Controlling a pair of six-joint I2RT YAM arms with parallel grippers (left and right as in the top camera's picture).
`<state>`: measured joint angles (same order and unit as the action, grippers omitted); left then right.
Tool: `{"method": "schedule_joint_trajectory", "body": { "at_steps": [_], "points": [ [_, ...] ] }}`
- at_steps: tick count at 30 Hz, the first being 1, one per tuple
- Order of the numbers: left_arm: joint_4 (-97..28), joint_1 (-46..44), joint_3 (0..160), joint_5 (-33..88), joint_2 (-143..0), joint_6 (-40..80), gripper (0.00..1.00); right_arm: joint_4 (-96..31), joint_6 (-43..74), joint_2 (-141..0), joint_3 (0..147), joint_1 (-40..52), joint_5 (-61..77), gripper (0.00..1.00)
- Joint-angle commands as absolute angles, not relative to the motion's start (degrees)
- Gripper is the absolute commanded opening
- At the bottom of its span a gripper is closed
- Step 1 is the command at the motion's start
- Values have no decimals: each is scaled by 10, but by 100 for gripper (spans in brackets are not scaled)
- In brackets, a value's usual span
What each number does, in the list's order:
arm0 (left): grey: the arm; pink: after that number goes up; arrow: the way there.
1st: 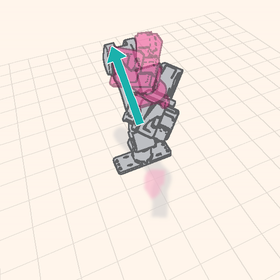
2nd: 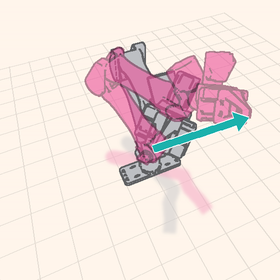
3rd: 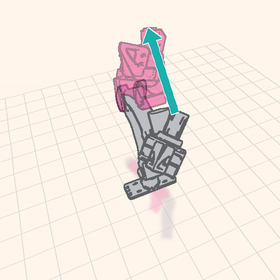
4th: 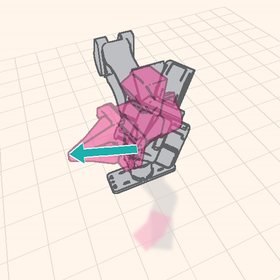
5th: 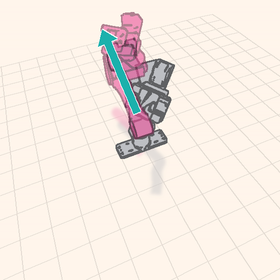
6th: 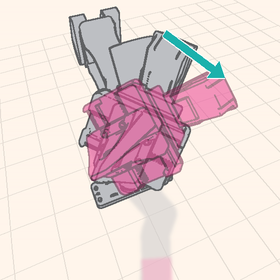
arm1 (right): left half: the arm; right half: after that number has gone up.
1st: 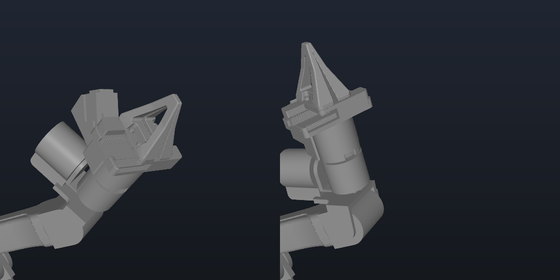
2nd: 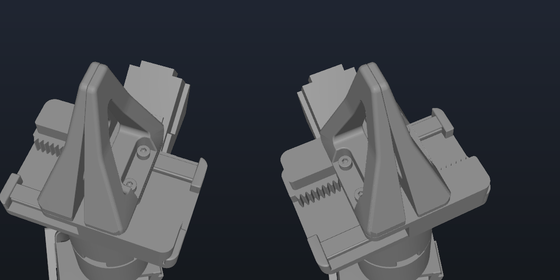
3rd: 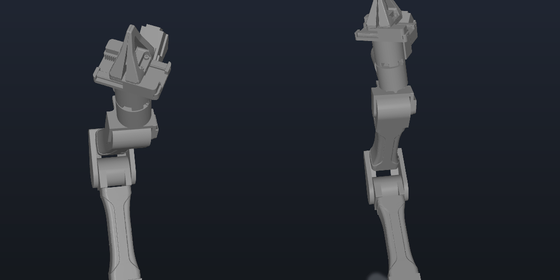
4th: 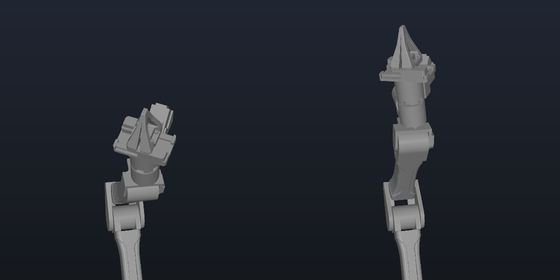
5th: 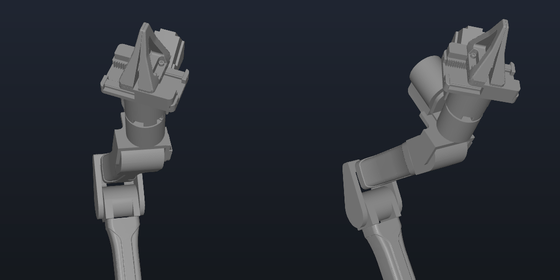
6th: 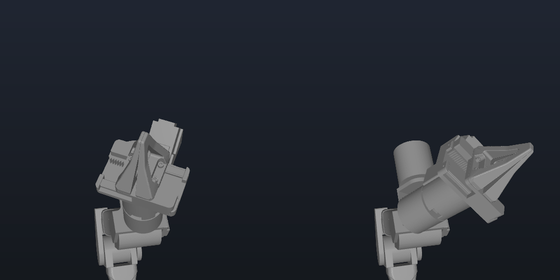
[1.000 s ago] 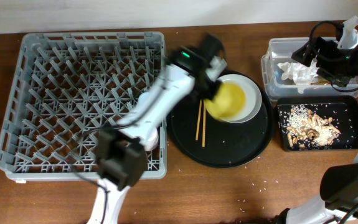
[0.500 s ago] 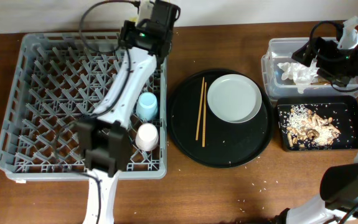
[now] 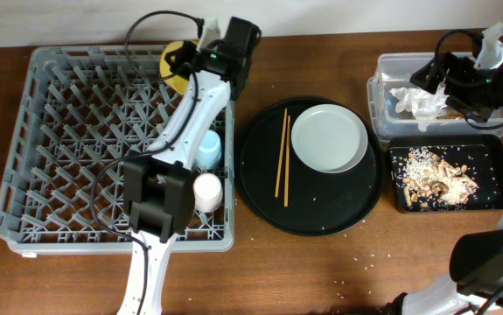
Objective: Sort waste into correct bins and load items into the dishwasher rack
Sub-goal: 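Lower the yellow bowl into the back of the rack with left gripper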
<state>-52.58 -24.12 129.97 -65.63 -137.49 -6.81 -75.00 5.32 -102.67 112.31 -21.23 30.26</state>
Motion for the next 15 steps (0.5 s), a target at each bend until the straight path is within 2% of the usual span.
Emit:
{"method": "schedule_joint_trajectory", "body": {
  "at_steps": [1,5,8,13,15],
  "points": [
    [-539,-267,1302,-665,-1384,-67,0,-750,47,-1017,1131,-214,297,99],
    [-554,-277,1302,-608,-1388,-68,1,-750,47,-1017,1131,-214,297,99],
    [-553,-277,1302,-608,-1388,-67,1,-750,47,-1017,1131,-214,297,98],
    [-493,-277,1302,-801,-1388,-46,1,-750,47,-1017,1131,-214,297,98],
    [-484,-279,1302,-813,-1388,-40,1,-750,47,-1017,1131,-214,297,98]
  ]
}}
